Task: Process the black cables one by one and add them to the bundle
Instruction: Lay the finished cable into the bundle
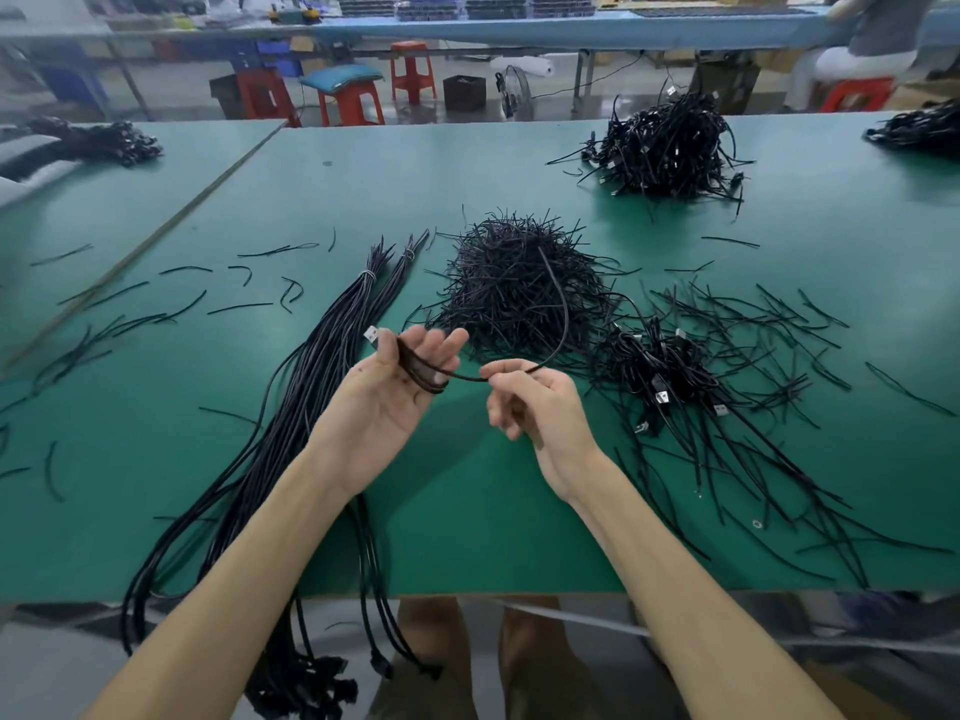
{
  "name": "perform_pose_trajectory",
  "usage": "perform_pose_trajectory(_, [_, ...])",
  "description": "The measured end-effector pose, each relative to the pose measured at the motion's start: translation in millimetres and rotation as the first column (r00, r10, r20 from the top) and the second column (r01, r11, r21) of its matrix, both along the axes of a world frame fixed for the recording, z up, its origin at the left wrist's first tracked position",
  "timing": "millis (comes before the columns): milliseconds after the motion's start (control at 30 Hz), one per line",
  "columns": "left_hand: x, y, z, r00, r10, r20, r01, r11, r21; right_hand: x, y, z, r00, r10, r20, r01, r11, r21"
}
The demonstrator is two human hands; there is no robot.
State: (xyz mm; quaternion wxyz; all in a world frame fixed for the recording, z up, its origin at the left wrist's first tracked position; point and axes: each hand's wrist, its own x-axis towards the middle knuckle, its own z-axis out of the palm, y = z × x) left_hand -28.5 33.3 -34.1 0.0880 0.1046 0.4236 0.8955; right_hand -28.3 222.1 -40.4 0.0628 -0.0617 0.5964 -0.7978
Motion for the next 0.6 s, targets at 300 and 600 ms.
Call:
perform_pose_trajectory(300, [8.4,-11.0,6.2,0.990,-0.019,0.136,0.018,1.000,0.012,-2.7,0.9,-1.2,0.990,-0.111,0.084,0.117,0.990,-0.072])
perform_pose_trajectory(600, [20.9,19.7,-10.1,0.912,-0.080,-0.403,-0.355,0.342,-0.870,0.3,1.0,-0.1,0.991,-0.104,0.089,0.113,0.989,-0.100])
